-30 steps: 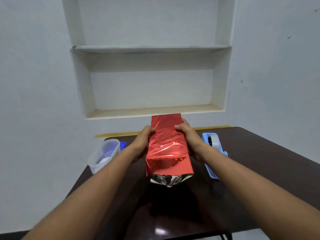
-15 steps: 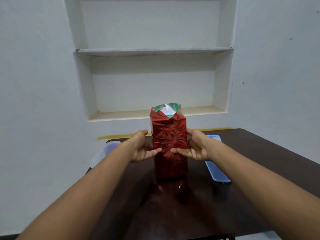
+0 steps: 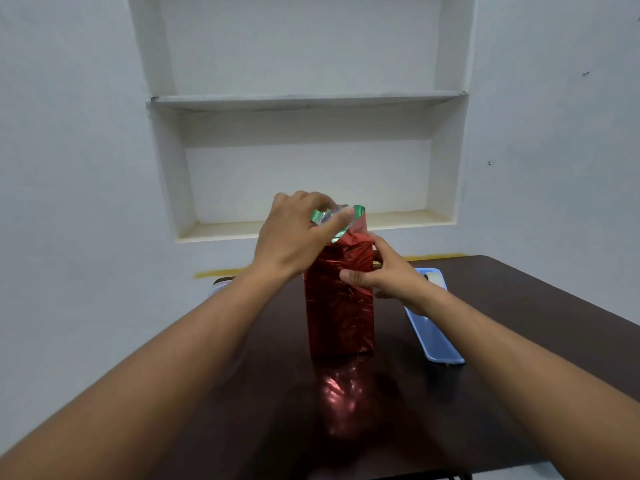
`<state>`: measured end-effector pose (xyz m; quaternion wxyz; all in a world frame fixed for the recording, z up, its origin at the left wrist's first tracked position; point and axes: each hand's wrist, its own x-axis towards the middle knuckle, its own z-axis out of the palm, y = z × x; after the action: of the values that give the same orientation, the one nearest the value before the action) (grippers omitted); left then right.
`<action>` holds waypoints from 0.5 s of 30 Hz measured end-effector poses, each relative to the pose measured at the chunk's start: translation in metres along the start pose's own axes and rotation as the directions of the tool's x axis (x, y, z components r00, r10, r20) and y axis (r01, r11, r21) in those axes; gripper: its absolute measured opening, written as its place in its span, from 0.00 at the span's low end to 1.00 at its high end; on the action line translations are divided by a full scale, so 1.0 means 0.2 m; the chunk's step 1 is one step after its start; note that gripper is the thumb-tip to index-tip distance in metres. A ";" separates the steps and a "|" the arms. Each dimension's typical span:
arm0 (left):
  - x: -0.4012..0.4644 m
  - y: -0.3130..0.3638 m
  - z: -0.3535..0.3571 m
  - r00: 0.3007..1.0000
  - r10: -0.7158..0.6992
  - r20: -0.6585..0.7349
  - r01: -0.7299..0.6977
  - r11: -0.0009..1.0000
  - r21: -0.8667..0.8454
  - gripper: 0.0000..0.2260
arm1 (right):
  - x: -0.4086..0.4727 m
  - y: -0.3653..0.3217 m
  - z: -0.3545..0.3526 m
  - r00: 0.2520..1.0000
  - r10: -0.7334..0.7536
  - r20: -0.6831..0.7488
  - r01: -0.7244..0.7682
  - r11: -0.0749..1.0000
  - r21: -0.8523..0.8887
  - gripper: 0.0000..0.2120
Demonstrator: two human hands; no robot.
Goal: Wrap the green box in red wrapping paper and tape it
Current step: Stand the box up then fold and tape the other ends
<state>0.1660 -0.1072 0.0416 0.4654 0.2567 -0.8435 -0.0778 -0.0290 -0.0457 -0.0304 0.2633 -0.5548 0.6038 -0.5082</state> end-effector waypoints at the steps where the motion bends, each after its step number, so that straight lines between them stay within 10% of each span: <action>1: 0.02 0.03 -0.01 0.997 0.018 0.077 -0.022 0.998 0.057 0.28 | 0.02 0.00 0.00 1.000 -0.004 -0.017 0.004 0.999 0.036 0.43; 5: 0.16 0.10 0.01 0.944 -0.024 0.328 -0.083 0.948 0.308 0.20 | 0.05 0.00 0.00 0.999 -0.032 -0.005 0.032 0.997 0.065 0.41; 9: 0.30 0.11 0.00 0.925 -0.039 0.377 0.017 0.998 0.063 0.11 | 0.06 0.02 -0.02 0.999 -0.041 -0.013 0.042 0.999 0.025 0.47; 15: 0.36 0.20 0.05 0.924 -0.183 0.336 0.134 0.977 0.165 0.30 | 0.07 0.01 -0.02 1.000 -0.004 0.004 0.004 1.000 0.012 0.49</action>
<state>0.1121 -0.1110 0.1037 0.2815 0.3380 -0.8924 -0.1007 -0.0375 -0.0570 -0.0274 0.2668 -0.5553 0.5992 -0.5113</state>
